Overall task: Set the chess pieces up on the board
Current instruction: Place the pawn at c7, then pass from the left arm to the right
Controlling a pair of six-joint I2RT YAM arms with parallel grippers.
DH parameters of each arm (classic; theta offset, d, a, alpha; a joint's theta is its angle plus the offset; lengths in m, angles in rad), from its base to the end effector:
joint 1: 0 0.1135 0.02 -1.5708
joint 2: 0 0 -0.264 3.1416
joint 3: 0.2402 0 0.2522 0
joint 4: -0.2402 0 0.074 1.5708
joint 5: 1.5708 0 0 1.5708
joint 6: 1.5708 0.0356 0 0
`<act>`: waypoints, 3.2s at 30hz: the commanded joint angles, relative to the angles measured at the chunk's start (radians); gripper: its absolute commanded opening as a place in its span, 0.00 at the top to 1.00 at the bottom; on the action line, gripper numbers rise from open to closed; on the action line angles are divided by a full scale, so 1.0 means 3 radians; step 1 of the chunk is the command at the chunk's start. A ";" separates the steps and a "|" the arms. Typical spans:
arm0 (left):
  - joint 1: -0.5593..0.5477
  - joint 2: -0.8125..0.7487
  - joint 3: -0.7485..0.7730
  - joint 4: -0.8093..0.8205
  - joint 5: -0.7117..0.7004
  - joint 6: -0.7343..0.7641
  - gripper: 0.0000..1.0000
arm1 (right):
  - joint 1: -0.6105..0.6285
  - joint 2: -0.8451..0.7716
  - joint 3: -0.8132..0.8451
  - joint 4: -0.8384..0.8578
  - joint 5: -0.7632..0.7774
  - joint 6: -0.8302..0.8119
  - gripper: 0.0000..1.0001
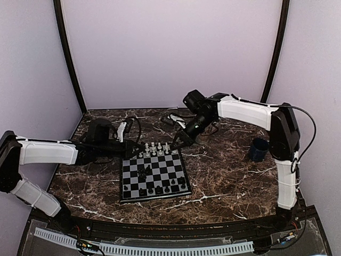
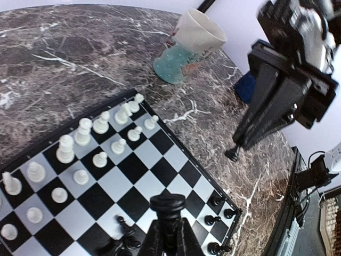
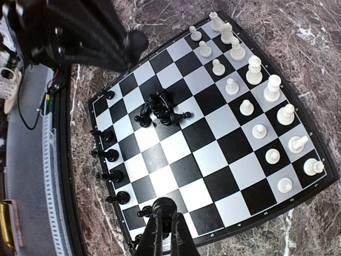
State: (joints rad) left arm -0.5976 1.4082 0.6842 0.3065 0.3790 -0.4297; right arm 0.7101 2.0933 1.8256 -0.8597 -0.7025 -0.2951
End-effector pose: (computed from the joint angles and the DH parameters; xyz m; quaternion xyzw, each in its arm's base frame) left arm 0.2393 -0.1788 0.2133 0.1714 0.8118 -0.4006 0.3888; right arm 0.3242 0.3090 0.2440 -0.5075 0.7662 0.3710 0.1329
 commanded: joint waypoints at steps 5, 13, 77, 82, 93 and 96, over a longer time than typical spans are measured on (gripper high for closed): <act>0.0231 -0.0346 0.0079 -0.0499 -0.0270 -0.0094 0.98 | 0.0514 -0.0064 -0.0055 0.0021 0.0864 -0.0375 0.96; 0.0274 -0.0435 0.0000 -0.0505 -0.0351 -0.0135 0.98 | 0.0844 0.0088 -0.0018 -0.0037 0.1245 -0.0521 0.95; 0.0298 0.0602 0.1011 -0.1653 0.1396 0.0513 0.95 | 0.0685 -0.0529 -0.0252 0.0064 0.1428 -0.1087 0.74; 0.0289 0.0950 0.1313 -0.1942 0.1935 0.0542 0.96 | 0.0704 -0.0687 -0.0384 0.0263 0.1647 -0.1388 0.72; 0.0283 0.1154 0.1539 -0.2082 0.2440 0.0396 0.95 | 0.1022 -0.0615 -0.0456 0.0579 0.2119 -0.1938 0.62; 0.0278 0.1161 0.1568 -0.2156 0.2461 0.0418 0.94 | 0.1078 -0.0550 -0.0411 0.0642 0.2153 -0.1958 0.60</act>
State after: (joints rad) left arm -0.5137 1.7493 1.1267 -0.2855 1.0569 -0.3050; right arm 1.0103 1.8992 1.6867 -0.7338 -0.0967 -0.8413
